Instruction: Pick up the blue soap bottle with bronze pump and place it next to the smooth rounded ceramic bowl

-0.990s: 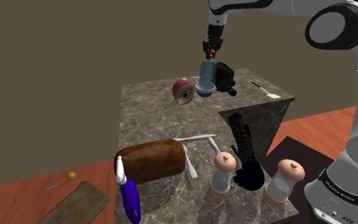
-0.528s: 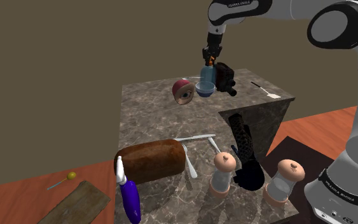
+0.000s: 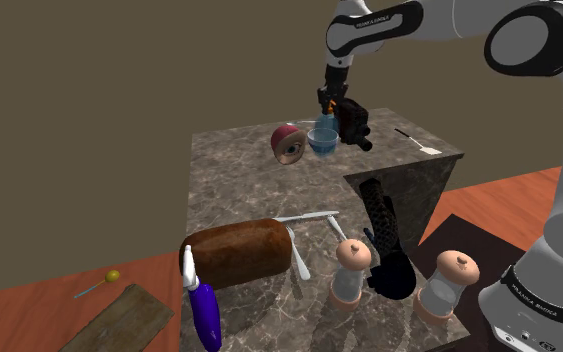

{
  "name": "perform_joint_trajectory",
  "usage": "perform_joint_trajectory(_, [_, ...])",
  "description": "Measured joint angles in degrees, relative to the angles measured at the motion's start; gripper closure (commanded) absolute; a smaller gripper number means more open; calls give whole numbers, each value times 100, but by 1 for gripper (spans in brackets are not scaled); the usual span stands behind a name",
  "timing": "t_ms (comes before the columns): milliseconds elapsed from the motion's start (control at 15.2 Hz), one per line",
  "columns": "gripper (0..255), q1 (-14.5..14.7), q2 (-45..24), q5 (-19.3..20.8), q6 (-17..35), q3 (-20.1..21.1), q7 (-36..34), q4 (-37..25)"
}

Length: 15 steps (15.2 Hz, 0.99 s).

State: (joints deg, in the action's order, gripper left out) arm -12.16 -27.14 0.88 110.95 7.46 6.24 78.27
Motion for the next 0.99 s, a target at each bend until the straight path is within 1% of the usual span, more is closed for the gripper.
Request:
perform_joint_trajectory(396, [255,-8,-69,6,422,-7,10,357])
perform_joint_trajectory(792, [255,-9,-83,7,471,-8,12,386])
perform_joint_trajectory(858, [0,-9,-84,7,472,-8,11,386])
perform_joint_trajectory(990, [0,-9,-82,7,473,-8,11,386])
